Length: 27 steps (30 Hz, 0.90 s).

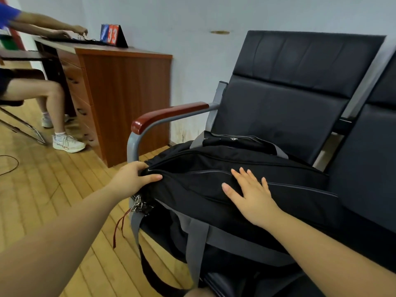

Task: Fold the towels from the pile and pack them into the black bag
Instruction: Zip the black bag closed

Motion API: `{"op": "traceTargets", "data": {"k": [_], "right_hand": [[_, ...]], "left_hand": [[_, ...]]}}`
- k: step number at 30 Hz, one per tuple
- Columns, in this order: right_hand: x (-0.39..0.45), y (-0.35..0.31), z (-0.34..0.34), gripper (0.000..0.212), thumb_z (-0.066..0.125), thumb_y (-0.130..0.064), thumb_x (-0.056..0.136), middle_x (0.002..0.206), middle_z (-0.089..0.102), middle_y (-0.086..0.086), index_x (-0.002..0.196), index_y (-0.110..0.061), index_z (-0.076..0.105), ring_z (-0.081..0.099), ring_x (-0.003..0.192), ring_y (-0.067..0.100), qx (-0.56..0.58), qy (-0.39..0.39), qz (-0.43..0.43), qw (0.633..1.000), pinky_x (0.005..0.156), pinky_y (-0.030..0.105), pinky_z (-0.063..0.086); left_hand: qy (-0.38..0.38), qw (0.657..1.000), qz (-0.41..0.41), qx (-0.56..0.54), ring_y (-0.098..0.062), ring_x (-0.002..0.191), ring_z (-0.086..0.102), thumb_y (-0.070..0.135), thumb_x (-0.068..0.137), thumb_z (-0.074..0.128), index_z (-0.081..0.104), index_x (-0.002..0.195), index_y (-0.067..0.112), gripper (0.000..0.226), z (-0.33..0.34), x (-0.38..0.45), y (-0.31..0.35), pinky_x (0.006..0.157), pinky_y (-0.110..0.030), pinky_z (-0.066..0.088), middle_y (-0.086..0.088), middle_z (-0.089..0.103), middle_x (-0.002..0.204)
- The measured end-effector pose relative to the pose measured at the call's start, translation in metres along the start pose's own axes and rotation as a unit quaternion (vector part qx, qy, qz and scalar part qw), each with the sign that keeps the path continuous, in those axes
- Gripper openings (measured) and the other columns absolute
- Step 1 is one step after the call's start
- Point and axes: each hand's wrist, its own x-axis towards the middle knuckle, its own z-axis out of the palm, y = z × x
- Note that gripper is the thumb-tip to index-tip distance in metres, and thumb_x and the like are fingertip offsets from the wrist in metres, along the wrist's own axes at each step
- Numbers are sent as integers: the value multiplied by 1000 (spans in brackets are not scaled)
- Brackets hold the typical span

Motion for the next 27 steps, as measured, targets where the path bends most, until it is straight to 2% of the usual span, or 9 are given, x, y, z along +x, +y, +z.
{"op": "traceTargets", "data": {"k": [3,5,8,11,13,16,19,23,27], "right_hand": [[5,-28,-13,82,34,-69,86,161,0,-6,153,-30,8,-7,147,9,33,17,-47,998,120,40,-8],[11,-52,-22,88,48,-67,84,161,1,-8,153,-30,7,-6,147,10,14,33,-111,993,120,40,-5],[28,-85,-29,97,63,-60,80,161,9,-3,153,-26,9,-1,148,15,-49,63,-198,977,119,42,-1],[48,-99,-32,84,69,-51,80,154,27,1,147,-23,28,11,146,21,-42,48,-199,978,119,44,4],[55,-102,-32,56,69,-47,81,130,50,3,126,-21,48,36,132,23,-35,46,-188,980,118,46,11],[57,-107,-27,34,59,-44,90,106,63,2,109,-17,50,57,104,25,-87,44,-187,977,102,40,33],[56,-105,-26,32,53,-42,94,104,64,3,112,-15,49,59,95,26,-85,48,-183,978,73,33,38],[59,-100,-24,30,54,-43,94,100,63,3,107,-16,49,59,91,25,-43,32,-179,982,72,35,44],[60,-97,-24,27,55,-45,93,97,59,0,103,-20,47,56,90,22,-18,21,-167,985,73,33,43]], "left_hand": [[79,985,59,141,-15,68,53,61,78,58,62,75,15,46,4,2,12,57,-28,38,-1,56,69],[144,956,133,218,-14,66,46,65,77,56,55,64,22,45,1,4,27,60,-28,33,6,49,61],[158,941,217,206,-8,61,37,57,77,65,34,54,37,43,-10,2,62,63,-28,27,14,39,57],[135,945,258,148,-3,62,39,52,75,70,38,55,40,39,-19,-2,83,62,-26,28,14,44,59],[94,961,240,103,-4,67,46,50,75,69,53,61,35,26,-21,-5,81,64,-23,33,11,52,65],[65,984,153,-57,-2,79,57,38,87,62,66,83,32,8,-24,-13,66,67,-15,39,10,64,82],[77,983,51,-159,-8,86,60,49,89,50,60,101,34,22,-25,-26,35,69,-20,43,12,63,95],[-39,990,-27,-130,-3,96,61,61,70,63,47,121,36,60,-8,-54,0,78,-20,50,16,61,107],[11,995,-16,-101,4,90,59,35,75,77,48,117,36,51,-4,-62,-4,72,-14,47,22,58,101]]}}
